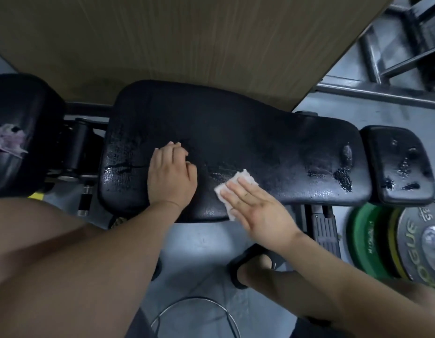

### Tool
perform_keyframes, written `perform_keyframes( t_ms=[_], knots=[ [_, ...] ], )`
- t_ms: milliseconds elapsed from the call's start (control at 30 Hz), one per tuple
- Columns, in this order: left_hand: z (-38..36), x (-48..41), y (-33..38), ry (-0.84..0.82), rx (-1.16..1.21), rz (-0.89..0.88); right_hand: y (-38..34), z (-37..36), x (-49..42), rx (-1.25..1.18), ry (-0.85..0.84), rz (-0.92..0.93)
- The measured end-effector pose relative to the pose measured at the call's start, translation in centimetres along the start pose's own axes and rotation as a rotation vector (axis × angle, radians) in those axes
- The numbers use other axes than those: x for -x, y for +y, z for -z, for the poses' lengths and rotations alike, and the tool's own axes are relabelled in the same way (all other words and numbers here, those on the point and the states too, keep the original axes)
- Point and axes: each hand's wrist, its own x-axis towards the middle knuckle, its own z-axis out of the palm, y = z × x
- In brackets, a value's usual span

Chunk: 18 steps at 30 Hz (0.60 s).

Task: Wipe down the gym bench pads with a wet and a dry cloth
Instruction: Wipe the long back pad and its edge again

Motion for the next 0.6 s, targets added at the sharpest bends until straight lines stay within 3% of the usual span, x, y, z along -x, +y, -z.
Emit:
perform_keyframes(
  t_ms=[233, 400, 600],
  knots=[
    [-0.7, -0.3, 5.4, -0.151, -0.02, -0.115, 7.7, 0.5, 6.2, -0.018, 0.002, -0.294],
    [-3.1, -2.2, 10.7, -0.23, 0.027, -0.227, 10.4, 1.6, 5.2, -0.004, -0.028, -0.381],
    [-5.9, -6.1, 13.6, -0.353, -0.044, -0.172, 13.9, 1.5, 1.1, -0.017, -0.073, -0.405]
  ],
)
